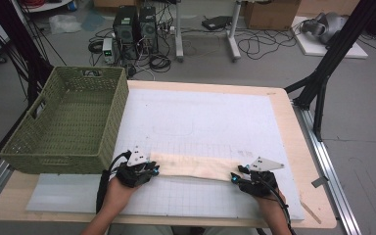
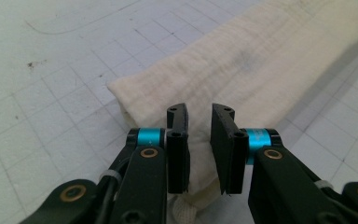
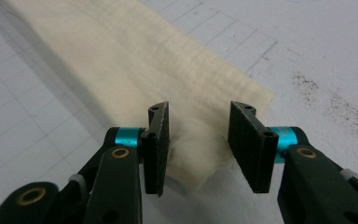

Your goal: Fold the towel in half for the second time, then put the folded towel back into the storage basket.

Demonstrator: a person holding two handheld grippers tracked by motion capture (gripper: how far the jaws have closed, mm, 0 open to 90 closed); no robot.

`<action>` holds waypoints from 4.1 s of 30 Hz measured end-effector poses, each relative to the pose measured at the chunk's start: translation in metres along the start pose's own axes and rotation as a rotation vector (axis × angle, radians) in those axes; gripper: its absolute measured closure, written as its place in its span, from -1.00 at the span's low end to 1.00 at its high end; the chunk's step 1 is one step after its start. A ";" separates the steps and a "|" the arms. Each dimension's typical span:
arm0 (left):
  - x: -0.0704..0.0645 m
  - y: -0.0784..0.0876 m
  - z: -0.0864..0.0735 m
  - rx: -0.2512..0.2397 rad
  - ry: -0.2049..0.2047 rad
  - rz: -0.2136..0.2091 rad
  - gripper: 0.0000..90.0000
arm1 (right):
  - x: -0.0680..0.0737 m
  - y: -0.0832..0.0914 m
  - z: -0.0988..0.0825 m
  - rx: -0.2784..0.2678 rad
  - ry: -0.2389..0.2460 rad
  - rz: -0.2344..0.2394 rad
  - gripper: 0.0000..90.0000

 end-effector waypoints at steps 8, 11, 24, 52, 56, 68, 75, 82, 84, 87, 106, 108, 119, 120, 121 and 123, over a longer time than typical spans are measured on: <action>0.005 0.003 0.002 -0.047 0.035 -0.001 0.53 | 0.000 0.009 0.005 -0.067 -0.036 0.044 0.14; 0.013 0.009 0.005 -0.121 0.097 -0.016 0.34 | -0.001 0.022 0.009 -0.129 -0.032 0.065 0.09; 0.029 0.021 0.017 -0.296 0.211 0.006 -0.60 | -0.024 0.062 0.006 -0.254 -0.108 -0.119 -0.57; 0.031 0.028 0.017 -0.325 0.191 -0.003 -0.55 | -0.031 0.071 -0.003 -0.197 -0.080 -0.200 -0.75; 0.026 0.026 0.015 -0.304 0.167 -0.007 -0.54 | -0.030 0.070 -0.003 -0.195 -0.075 -0.197 -0.75; 0.029 0.025 0.014 -0.297 0.176 -0.003 -0.54 | -0.032 0.069 -0.002 -0.208 -0.083 -0.202 -0.75; 0.030 0.023 0.014 -0.280 0.201 0.007 -0.50 | -0.031 0.068 -0.003 -0.198 -0.084 -0.199 -0.75; 0.028 0.024 0.014 -0.258 0.206 0.007 -0.50 | -0.030 0.071 -0.003 -0.208 -0.082 -0.196 -0.75; 0.027 0.024 0.014 -0.244 0.209 0.002 -0.52 | -0.030 0.070 -0.003 -0.208 -0.081 -0.195 -0.75; 0.024 0.022 0.013 -0.228 0.217 -0.007 -0.57 | -0.029 0.070 -0.003 -0.207 -0.079 -0.191 -0.75; 0.023 0.017 0.005 -0.118 0.220 -0.019 -0.40 | -0.029 0.063 -0.003 -0.189 -0.081 -0.173 -0.75; 0.023 0.016 0.003 -0.100 0.217 -0.017 -0.35 | -0.029 0.062 -0.003 -0.183 -0.080 -0.171 -0.75; 0.018 0.006 -0.004 -0.008 0.177 0.018 -0.16 | -0.028 0.060 -0.003 -0.179 -0.077 -0.163 -0.75; 0.017 0.006 -0.004 -0.002 0.173 0.019 -0.15 | -0.028 0.060 -0.003 -0.180 -0.077 -0.162 -0.75; 0.017 0.006 -0.005 0.008 0.171 0.020 -0.14 | -0.028 0.060 -0.003 -0.179 -0.077 -0.163 -0.75; 0.015 0.004 -0.005 0.041 0.175 0.036 -0.09 | -0.028 0.059 -0.003 -0.179 -0.071 -0.163 -0.75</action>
Point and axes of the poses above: each handheld gripper's, and its own axes: y roughly backward along the jaws, z roughly out of its top, x roughly to its left, the point moved 2 cm from there along -y, roughly forward along the jaws, and after that the axes turned 10 degrees about z, right-handed, at the moved point
